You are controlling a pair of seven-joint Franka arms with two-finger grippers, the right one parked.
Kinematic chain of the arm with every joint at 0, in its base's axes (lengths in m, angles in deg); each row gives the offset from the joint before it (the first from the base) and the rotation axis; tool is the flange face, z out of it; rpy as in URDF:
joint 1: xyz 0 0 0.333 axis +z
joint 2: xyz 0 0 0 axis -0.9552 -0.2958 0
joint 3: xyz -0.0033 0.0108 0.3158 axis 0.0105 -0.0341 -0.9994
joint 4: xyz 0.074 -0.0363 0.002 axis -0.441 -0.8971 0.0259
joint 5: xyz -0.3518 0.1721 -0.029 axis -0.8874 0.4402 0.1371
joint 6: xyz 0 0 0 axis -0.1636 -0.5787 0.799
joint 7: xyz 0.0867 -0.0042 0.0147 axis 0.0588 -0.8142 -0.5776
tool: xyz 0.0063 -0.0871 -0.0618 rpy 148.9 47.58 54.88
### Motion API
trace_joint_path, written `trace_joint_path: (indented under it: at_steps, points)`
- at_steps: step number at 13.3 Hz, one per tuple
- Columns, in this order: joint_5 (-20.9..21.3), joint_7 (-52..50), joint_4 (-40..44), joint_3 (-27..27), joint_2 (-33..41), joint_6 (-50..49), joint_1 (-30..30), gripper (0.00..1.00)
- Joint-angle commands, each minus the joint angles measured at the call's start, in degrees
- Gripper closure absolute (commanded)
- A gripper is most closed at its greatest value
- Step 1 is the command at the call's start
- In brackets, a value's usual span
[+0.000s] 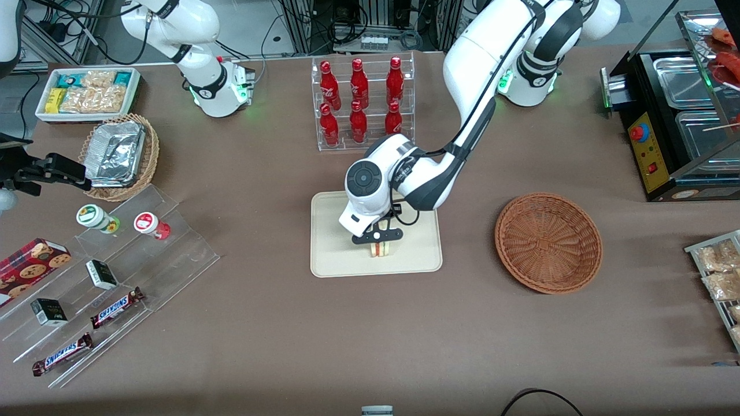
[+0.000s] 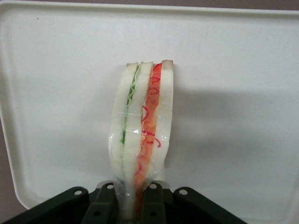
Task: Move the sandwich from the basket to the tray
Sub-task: 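Lower the sandwich onto the tray and open the left gripper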
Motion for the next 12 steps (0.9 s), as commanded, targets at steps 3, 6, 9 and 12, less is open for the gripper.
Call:
trace_joint_path:
  at_steps: [3, 6, 9, 12]
  points:
    - [0.44, -2.13, 2.37, -0.79, -1.61, -0.59, -1.68, 0.29]
    - [0.44, -2.04, 2.37, -0.79, -1.35, -0.50, -1.68, 0.00]
    - [0.44, -1.25, 2.46, -0.88, 0.23, -1.20, -1.42, 0.00]
    - [0.44, -0.99, 2.37, -1.06, 3.91, -3.74, 0.16, 0.00]
